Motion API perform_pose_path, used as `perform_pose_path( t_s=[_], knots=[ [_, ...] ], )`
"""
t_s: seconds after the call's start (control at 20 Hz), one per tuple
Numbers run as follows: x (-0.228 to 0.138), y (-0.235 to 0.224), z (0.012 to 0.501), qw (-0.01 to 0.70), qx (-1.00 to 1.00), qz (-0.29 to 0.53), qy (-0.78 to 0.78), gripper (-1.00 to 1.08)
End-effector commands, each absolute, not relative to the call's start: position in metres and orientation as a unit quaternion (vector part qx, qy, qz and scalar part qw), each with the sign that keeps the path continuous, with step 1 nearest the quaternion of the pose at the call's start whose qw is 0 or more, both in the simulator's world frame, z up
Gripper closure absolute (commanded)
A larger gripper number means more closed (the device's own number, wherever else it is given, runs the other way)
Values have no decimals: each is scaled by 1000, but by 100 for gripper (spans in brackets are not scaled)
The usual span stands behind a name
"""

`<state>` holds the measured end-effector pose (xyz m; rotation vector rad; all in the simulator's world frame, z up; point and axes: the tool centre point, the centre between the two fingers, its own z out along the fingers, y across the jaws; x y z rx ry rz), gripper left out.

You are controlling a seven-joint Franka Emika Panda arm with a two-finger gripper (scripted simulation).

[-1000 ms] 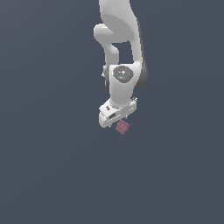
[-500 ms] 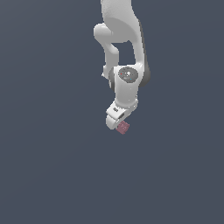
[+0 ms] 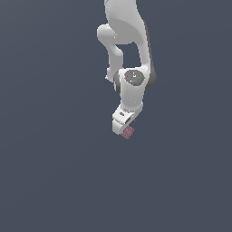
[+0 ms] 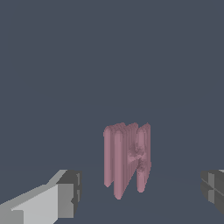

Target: Pick up the object and move it to a goal position.

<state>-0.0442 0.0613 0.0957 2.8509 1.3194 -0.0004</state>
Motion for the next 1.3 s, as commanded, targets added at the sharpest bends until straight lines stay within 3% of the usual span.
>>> perform_pose_path(
  t_s=[0.0, 0.75, 0.8, 1.25],
  knots=[
    [-44, 61, 93, 0, 908, 0, 420, -92],
    [-45, 62, 46, 0, 906, 0, 422, -92],
    [-45, 62, 46, 0, 906, 0, 422, 108],
    [-45, 62, 46, 0, 906, 0, 422, 108]
  ],
)
